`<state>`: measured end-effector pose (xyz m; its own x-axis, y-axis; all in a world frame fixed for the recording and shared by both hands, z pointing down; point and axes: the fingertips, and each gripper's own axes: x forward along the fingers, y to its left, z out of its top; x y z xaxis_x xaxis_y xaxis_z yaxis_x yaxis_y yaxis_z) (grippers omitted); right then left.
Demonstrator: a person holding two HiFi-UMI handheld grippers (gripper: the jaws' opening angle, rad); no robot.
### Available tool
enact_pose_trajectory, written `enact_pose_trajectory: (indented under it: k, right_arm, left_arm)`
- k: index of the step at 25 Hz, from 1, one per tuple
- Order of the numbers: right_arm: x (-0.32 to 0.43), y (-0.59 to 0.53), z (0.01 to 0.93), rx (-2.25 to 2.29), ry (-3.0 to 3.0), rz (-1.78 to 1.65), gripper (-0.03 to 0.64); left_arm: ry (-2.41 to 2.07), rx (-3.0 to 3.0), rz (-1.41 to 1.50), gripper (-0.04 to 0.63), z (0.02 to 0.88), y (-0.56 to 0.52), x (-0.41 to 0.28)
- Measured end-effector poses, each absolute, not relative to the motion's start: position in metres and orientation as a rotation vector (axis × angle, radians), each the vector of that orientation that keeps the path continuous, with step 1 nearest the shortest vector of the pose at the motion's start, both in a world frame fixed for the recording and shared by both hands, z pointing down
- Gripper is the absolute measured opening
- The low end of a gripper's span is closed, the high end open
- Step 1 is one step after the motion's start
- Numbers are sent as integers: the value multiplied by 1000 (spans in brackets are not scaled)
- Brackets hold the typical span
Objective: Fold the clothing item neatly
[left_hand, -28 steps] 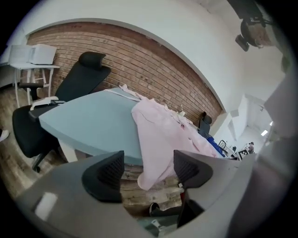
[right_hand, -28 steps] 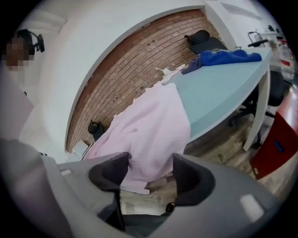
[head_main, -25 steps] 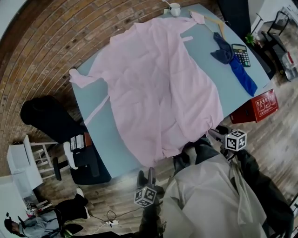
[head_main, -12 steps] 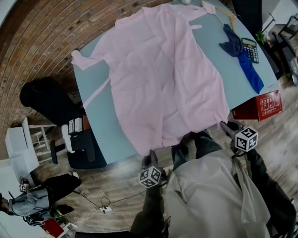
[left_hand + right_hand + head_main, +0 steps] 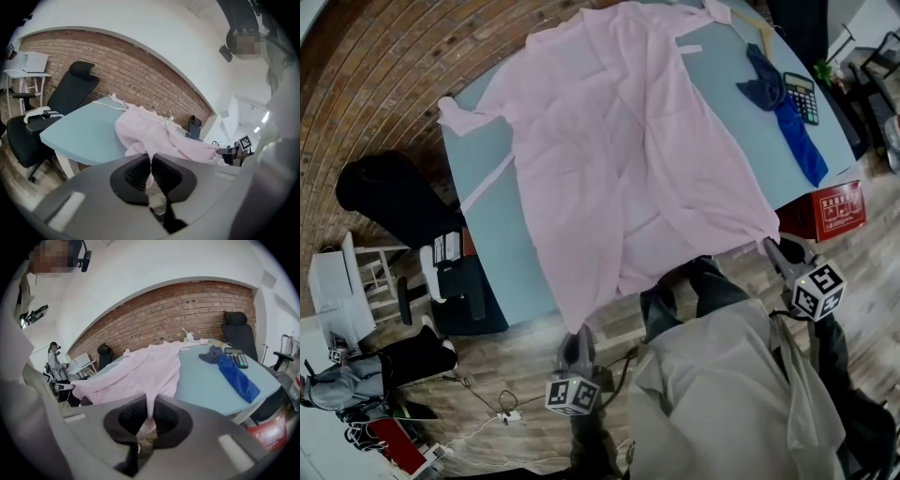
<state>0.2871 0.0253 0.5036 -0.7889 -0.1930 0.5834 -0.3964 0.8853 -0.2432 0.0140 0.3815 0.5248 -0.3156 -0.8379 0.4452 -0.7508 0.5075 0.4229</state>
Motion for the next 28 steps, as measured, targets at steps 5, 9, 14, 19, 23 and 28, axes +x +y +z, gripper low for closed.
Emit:
enact_pose_trajectory:
  k: [5,9,14,19,23,28]
  right_arm:
    - [273,6,464,351,-2450,520,21]
    - [238,20,457,229,-2374,554,21]
    - [168,-6,405,12,-2395,770,21]
    - [116,-139,450,173,-2369,920,21]
    - [142,-161,506,235,-2214,1092,52]
    - [163,-127,498,27,-2202,877,130]
  left_arm:
    - [-1970,1450,-264,14,463,350,8]
    - [-1785,1496,-418,14,436,308,7]
    - [-1707,1635,-496,12,379,244,-72]
    - [-1875,1259,-611,14,437,213,-224]
    - [-1975,1026,-287,235,501,237,-221]
    - [-2019,1013,-49,287,514,239,-166]
